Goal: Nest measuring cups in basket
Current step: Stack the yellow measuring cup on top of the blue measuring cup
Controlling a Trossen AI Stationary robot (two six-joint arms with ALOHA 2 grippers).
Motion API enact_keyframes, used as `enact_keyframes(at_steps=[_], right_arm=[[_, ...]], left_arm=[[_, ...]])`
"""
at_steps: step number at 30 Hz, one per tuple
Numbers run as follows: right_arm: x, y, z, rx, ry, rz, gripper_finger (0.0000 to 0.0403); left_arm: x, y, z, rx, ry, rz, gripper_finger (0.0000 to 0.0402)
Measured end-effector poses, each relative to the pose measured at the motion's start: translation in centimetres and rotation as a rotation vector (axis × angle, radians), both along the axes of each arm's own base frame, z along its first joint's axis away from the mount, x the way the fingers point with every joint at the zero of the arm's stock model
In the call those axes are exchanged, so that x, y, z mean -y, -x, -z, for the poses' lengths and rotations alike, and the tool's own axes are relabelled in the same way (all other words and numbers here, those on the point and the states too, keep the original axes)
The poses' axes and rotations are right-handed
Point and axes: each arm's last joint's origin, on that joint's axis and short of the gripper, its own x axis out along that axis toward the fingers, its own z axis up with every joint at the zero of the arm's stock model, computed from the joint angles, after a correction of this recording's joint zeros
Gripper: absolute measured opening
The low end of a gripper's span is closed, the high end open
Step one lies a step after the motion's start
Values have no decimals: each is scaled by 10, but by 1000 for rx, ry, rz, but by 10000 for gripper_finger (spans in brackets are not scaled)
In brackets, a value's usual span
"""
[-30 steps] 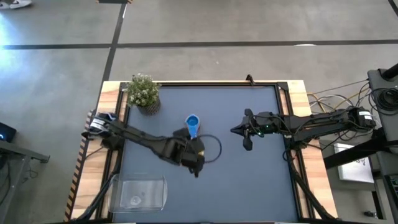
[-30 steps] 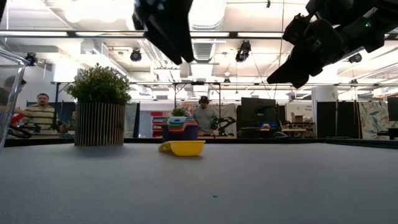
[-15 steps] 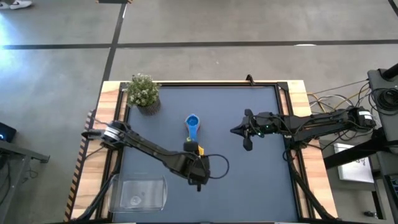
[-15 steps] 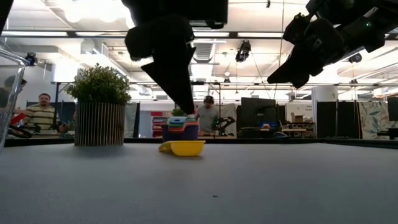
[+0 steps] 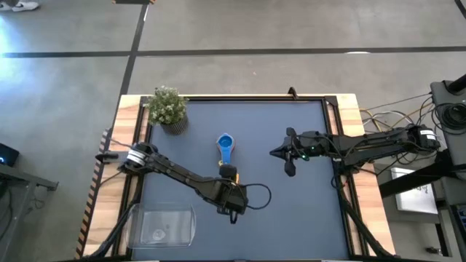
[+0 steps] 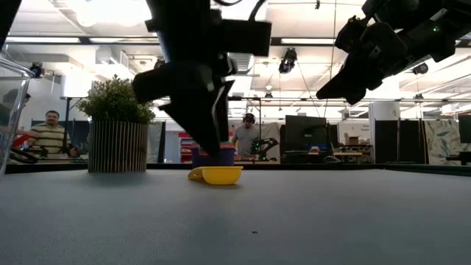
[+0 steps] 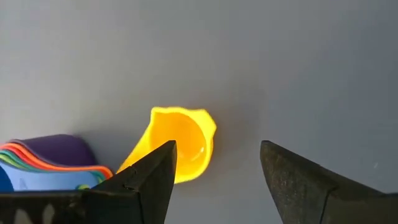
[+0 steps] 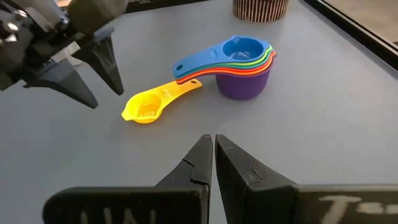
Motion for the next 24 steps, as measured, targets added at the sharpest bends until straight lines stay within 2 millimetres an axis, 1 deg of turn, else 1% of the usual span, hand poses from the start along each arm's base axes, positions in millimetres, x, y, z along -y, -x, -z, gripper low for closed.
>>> enact_keyframes(at_steps=[5,9,14,21,24], right_arm=[[0,0,0,0,0,0,9],[0,0,0,-2,0,0,9],[0,0,0,-4,0,0,9],[0,0,1,-6,0,0,9],[0,0,1,-6,0,0,9]], left_arm=[[-8,-2,12,-65,7,-10,206],[-15,-5,15,-84,20,-2,186],[-22,-7,18,-93,18,-20,145],[-27,-9,18,-100,50,-39,71],[-28,-9,19,-106,69,-39,53]])
